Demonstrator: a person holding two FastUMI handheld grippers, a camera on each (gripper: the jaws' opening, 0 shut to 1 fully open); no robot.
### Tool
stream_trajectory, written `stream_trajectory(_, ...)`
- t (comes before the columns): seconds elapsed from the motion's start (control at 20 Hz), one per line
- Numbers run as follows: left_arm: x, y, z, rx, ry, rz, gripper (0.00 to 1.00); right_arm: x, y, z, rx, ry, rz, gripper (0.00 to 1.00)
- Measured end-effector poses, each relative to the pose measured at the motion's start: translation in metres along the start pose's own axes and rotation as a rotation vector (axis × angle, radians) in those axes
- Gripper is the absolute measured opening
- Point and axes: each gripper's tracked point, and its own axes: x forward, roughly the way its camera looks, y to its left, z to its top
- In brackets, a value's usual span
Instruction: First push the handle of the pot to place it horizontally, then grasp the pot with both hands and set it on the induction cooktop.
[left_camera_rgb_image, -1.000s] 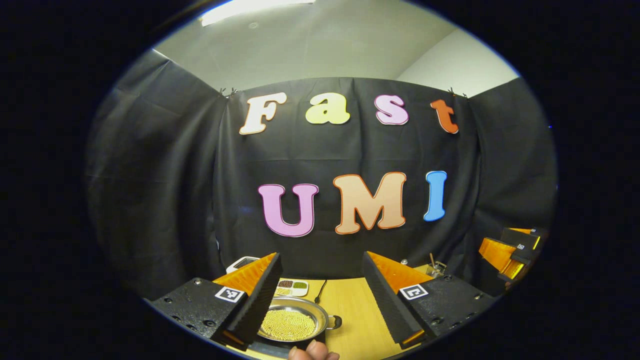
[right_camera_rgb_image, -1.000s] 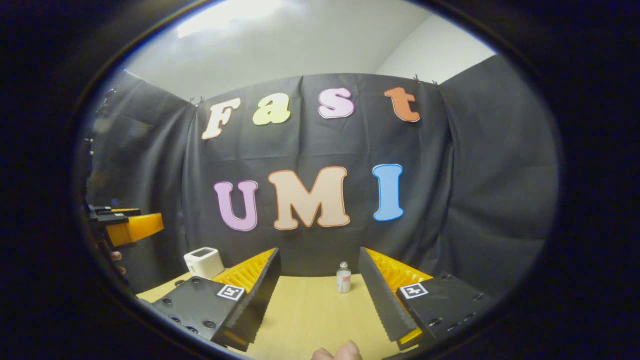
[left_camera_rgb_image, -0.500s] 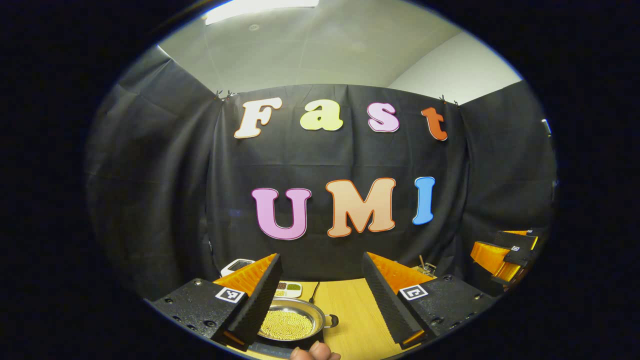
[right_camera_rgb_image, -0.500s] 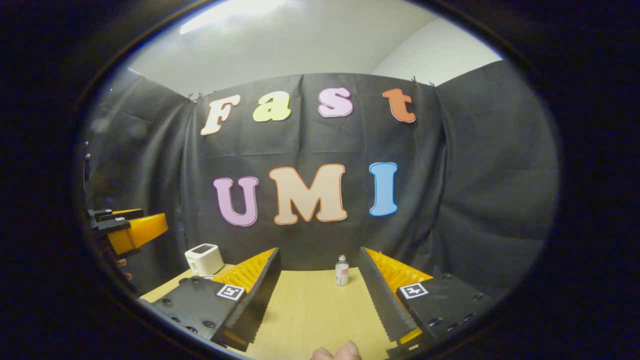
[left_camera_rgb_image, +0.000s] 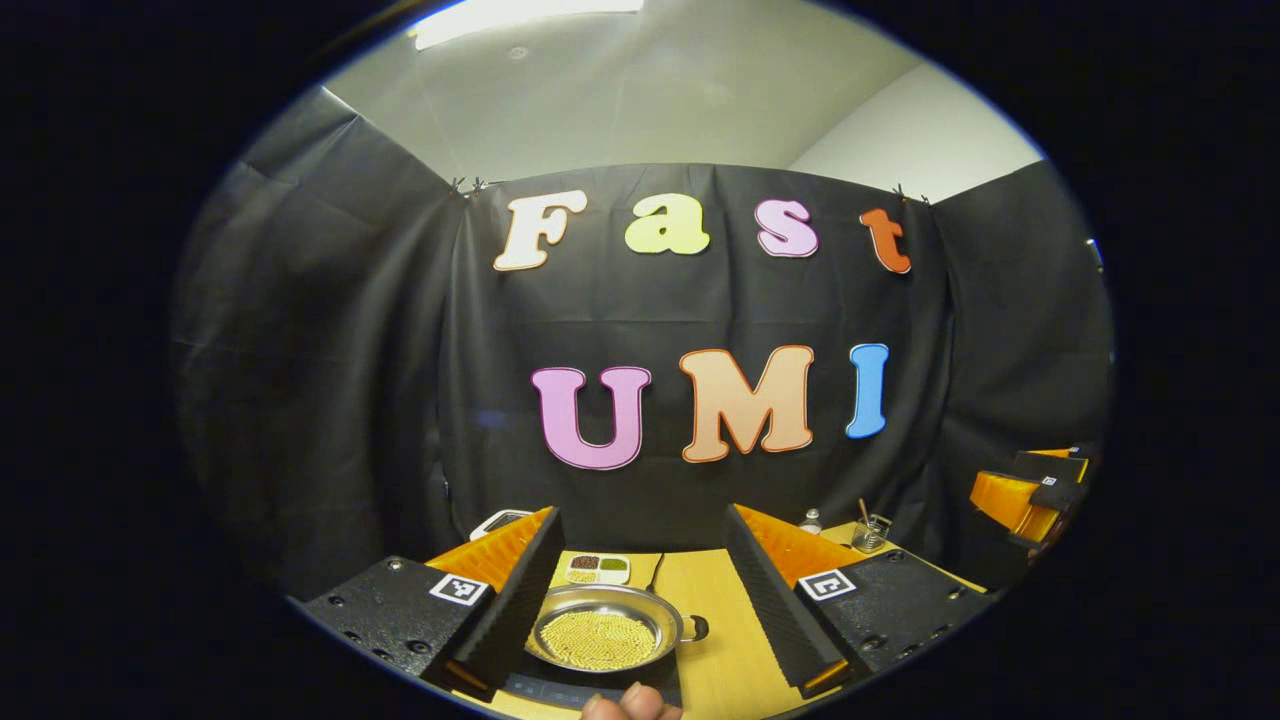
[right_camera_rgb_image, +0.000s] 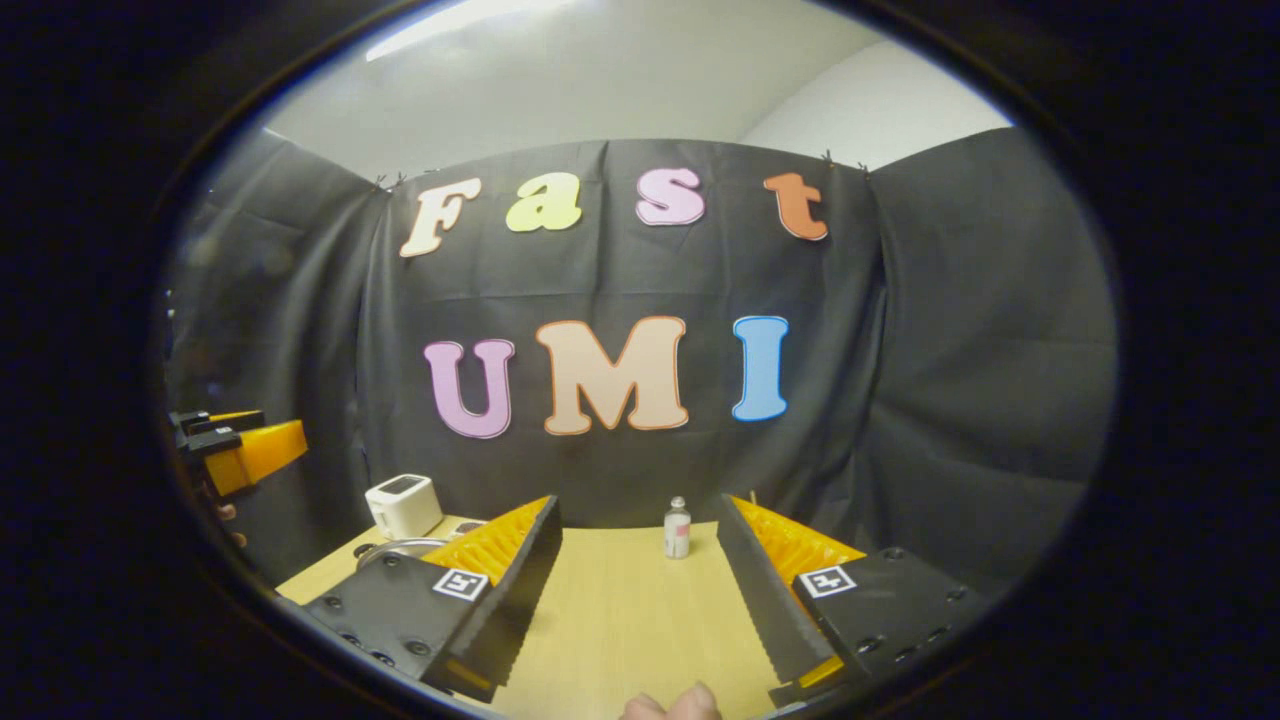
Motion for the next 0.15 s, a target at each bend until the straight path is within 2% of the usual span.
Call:
stream_trajectory(0.1, -0.0016, 0.0014, -0.001, -0.001, 0.003, 0.003, 0.97, -0.0032, 0.001, -0.0007, -0.011, -0.001, 0.007, 0.96)
stream_trajectory(0.15, -0.0016, -0.0001, -0.0013, -0.001, 0.004, 0.0, 0.99, -0.0025, -0.0005, 0.0002, -0.017, -0.003, 0.005, 0.94)
